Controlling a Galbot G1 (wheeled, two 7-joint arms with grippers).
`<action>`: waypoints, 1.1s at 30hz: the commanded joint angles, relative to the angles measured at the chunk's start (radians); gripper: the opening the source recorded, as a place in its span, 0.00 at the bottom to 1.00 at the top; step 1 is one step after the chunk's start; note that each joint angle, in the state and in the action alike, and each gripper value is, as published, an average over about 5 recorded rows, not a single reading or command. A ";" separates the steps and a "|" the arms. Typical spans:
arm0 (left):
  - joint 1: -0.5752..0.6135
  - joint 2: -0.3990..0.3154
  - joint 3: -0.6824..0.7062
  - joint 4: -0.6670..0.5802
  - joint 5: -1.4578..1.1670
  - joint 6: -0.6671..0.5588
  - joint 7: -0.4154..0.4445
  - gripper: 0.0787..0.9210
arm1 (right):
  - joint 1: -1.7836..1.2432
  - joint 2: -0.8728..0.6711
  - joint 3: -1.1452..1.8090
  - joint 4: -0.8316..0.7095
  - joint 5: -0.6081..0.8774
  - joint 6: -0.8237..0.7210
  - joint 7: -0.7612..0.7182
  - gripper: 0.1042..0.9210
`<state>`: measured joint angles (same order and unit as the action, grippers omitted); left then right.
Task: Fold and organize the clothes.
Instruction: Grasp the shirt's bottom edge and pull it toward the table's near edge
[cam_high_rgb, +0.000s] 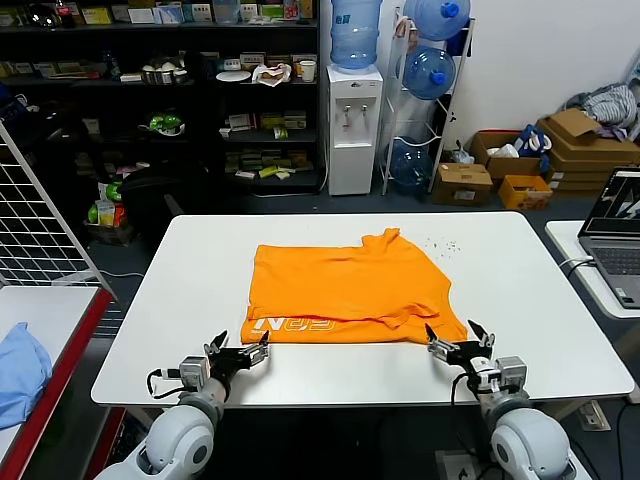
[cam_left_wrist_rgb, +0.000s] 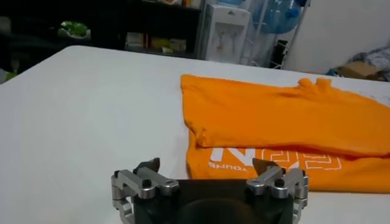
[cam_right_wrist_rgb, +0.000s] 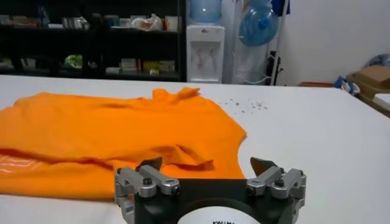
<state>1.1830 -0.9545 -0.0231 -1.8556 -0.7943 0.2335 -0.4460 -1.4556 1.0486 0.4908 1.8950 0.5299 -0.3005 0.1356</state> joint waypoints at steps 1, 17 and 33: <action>0.009 -0.019 -0.008 0.032 0.004 -0.001 0.004 1.00 | -0.021 -0.001 0.026 -0.036 0.014 0.005 -0.022 1.00; -0.016 -0.037 0.003 0.078 0.020 -0.010 0.004 1.00 | 0.009 0.007 -0.001 -0.064 0.019 -0.003 -0.023 0.90; -0.019 -0.040 0.026 0.085 0.029 -0.024 0.001 0.50 | -0.004 0.009 0.002 -0.064 0.034 -0.006 -0.024 0.35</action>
<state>1.1628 -0.9912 -0.0023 -1.7772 -0.7656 0.2093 -0.4438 -1.4590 1.0572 0.4918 1.8312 0.5623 -0.3061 0.1129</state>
